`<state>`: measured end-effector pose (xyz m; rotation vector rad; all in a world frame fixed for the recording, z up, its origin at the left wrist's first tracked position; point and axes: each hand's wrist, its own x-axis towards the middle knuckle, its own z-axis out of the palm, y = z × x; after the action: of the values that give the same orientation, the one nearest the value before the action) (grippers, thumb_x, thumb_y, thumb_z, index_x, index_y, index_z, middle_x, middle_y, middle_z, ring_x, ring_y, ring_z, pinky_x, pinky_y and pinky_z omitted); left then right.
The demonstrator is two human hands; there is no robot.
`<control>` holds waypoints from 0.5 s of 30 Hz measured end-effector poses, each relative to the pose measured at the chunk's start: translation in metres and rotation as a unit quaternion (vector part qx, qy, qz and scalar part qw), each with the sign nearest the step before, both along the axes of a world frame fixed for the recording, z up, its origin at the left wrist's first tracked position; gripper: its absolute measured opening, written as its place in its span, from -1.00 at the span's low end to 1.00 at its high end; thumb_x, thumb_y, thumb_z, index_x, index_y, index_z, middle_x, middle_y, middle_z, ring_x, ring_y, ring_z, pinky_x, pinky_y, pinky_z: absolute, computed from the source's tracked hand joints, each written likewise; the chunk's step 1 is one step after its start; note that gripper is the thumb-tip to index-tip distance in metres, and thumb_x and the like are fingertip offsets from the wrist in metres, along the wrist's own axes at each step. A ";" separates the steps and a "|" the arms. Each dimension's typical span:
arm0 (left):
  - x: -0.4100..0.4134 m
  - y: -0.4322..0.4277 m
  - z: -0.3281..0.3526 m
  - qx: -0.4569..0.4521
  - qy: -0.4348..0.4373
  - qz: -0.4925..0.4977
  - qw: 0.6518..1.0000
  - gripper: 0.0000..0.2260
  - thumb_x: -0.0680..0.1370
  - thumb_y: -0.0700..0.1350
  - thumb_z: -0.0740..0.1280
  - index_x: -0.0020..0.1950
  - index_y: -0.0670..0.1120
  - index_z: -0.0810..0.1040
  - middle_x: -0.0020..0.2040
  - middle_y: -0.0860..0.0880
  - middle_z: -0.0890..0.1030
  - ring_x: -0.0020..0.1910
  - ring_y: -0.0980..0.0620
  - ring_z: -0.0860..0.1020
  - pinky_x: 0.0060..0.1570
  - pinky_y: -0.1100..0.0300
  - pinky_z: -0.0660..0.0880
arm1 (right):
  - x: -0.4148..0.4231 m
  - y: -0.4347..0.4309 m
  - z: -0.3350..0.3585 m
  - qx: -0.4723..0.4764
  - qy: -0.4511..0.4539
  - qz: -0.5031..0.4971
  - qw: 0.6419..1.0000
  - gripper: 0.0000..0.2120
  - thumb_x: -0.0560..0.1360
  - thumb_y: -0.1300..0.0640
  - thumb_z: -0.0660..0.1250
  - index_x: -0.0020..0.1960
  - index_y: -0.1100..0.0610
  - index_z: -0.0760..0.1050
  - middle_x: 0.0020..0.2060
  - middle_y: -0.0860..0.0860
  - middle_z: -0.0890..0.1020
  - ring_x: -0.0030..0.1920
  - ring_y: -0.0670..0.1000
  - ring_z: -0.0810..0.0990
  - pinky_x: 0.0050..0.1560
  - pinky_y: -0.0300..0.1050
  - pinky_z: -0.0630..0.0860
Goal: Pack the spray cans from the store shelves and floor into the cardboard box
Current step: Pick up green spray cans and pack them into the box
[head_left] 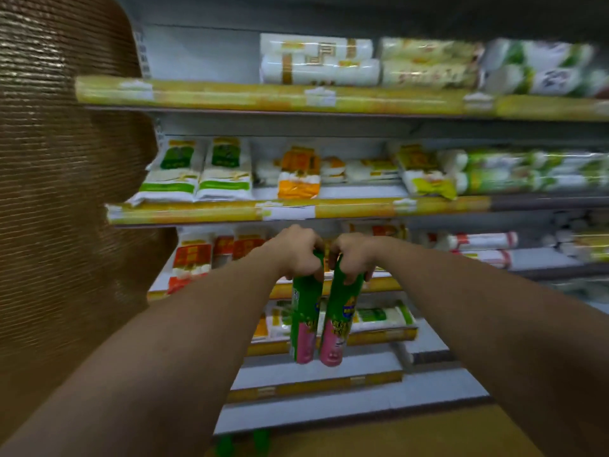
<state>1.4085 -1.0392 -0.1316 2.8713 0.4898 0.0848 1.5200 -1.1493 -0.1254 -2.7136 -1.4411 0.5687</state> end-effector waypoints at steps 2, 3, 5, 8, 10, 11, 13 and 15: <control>0.025 -0.023 0.005 0.005 -0.001 -0.029 1.000 -0.57 0.43 0.01 0.57 0.25 -0.08 0.63 -0.14 -0.09 0.65 -0.32 -0.05 0.66 -0.42 0.15 0.58 | 0.019 -0.029 0.008 0.004 -0.008 -0.030 0.999 -0.67 0.48 0.30 0.48 0.23 0.15 0.55 0.01 0.10 0.55 -0.11 0.10 0.62 -0.22 -0.01 0.69; 0.037 -0.034 0.006 0.006 -0.004 -0.041 0.999 -0.54 0.43 0.02 0.57 0.28 -0.08 0.62 -0.10 -0.09 0.65 -0.30 -0.04 0.66 -0.41 0.13 0.59 | 0.027 -0.044 0.012 0.008 -0.013 -0.045 0.999 -0.67 0.48 0.30 0.49 0.22 0.14 0.56 0.02 0.10 0.55 -0.09 0.11 0.62 -0.22 -0.01 0.69; 0.064 -0.056 0.010 0.004 -0.007 -0.063 0.998 -0.52 0.44 0.03 0.57 0.30 -0.08 0.60 -0.01 -0.11 0.64 -0.25 -0.06 0.66 -0.36 0.08 0.63 | 0.044 -0.075 0.019 0.020 -0.028 -0.074 0.997 -0.68 0.48 0.29 0.49 0.21 0.14 0.57 0.04 0.10 0.56 -0.06 0.13 0.63 -0.22 -0.01 0.68; 0.104 -0.096 0.019 -0.007 -0.018 -0.097 0.995 -0.55 0.44 0.02 0.56 0.28 -0.09 0.61 0.02 -0.13 0.65 -0.30 -0.05 0.67 -0.41 0.09 0.62 | 0.074 -0.129 0.027 0.051 -0.044 -0.131 0.989 -0.70 0.47 0.29 0.50 0.18 0.17 0.60 0.06 0.13 0.60 -0.04 0.14 0.64 -0.18 0.03 0.69; 0.130 -0.127 0.024 -0.002 -0.028 -0.127 0.991 -0.58 0.44 0.02 0.56 0.24 -0.10 0.62 -0.03 -0.12 0.66 -0.38 -0.02 0.65 -0.48 0.15 0.55 | 0.096 -0.166 0.029 0.063 -0.046 -0.164 0.983 -0.70 0.45 0.30 0.50 0.17 0.19 0.60 0.07 0.15 0.61 -0.06 0.15 0.64 -0.17 0.06 0.70; 0.143 -0.143 0.026 0.000 -0.032 -0.141 0.989 -0.60 0.44 0.01 0.56 0.22 -0.10 0.63 -0.05 -0.12 0.67 -0.39 -0.02 0.65 -0.49 0.15 0.54 | 0.106 -0.184 0.029 0.067 -0.045 -0.178 0.981 -0.70 0.45 0.30 0.50 0.17 0.19 0.61 0.06 0.15 0.61 -0.06 0.15 0.64 -0.16 0.07 0.70; 0.171 -0.174 0.030 0.002 -0.041 -0.162 0.986 -0.63 0.44 0.03 0.57 0.16 -0.10 0.64 -0.08 -0.11 0.67 -0.37 -0.04 0.64 -0.47 0.13 0.56 | 0.127 -0.220 0.032 0.069 -0.045 -0.204 0.976 -0.71 0.45 0.29 0.51 0.15 0.18 0.61 0.05 0.15 0.61 -0.04 0.14 0.63 -0.16 0.07 0.69; 0.202 -0.209 0.034 -0.002 -0.043 -0.181 0.983 -0.62 0.43 0.04 0.57 0.15 -0.07 0.62 -0.04 -0.10 0.67 -0.37 -0.05 0.66 -0.45 0.10 0.60 | 0.148 -0.259 0.035 0.070 -0.036 -0.230 0.970 -0.71 0.48 0.29 0.50 0.18 0.19 0.60 0.05 0.13 0.59 -0.02 0.16 0.62 -0.15 0.06 0.69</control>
<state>1.6107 -1.2483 -0.0981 2.8848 -0.0525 0.1440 1.6679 -1.4084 -0.0900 -2.8312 -0.7718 0.3283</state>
